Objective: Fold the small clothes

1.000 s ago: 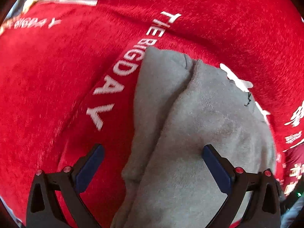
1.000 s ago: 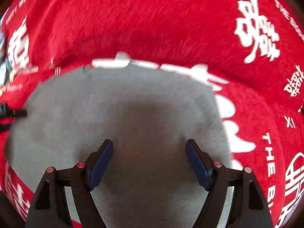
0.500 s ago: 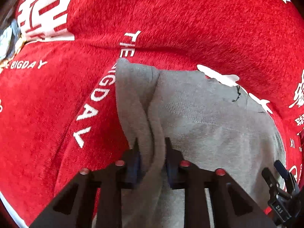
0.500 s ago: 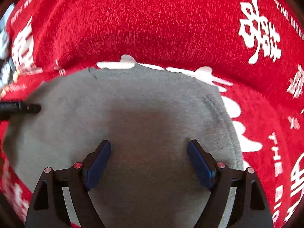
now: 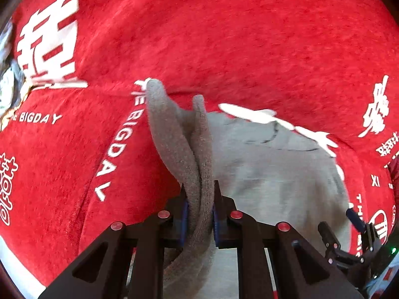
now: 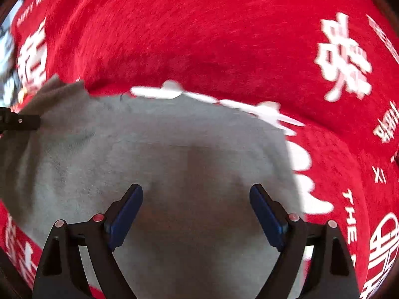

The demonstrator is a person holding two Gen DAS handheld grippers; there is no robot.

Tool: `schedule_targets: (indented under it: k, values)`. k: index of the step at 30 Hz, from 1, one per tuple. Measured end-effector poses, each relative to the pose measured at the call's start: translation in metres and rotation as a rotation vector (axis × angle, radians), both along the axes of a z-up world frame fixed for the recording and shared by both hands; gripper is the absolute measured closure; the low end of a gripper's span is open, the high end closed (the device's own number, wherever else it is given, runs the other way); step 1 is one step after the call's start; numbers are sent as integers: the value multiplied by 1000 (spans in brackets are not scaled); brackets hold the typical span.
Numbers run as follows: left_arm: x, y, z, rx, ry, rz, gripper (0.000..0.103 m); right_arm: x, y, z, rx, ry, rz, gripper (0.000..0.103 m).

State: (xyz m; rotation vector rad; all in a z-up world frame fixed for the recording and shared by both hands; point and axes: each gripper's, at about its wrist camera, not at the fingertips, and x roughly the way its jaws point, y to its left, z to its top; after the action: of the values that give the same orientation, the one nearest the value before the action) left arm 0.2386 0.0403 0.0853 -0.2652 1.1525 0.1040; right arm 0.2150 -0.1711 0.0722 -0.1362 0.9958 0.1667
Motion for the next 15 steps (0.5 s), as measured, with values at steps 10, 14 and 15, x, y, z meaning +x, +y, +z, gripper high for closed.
schedule_targets:
  k: [10, 14, 15]
  values:
    - [22, -127, 51, -20, -33, -130, 88, -32, -93, 10, 76, -15, -133, 13]
    - [38, -196, 31, -14, 17, -193, 89, -42, -121, 7, 113, -12, -191, 13]
    - [41, -214, 20, -5, 36, -216, 89, -44, -128, 4, 118, -7, -202, 13]
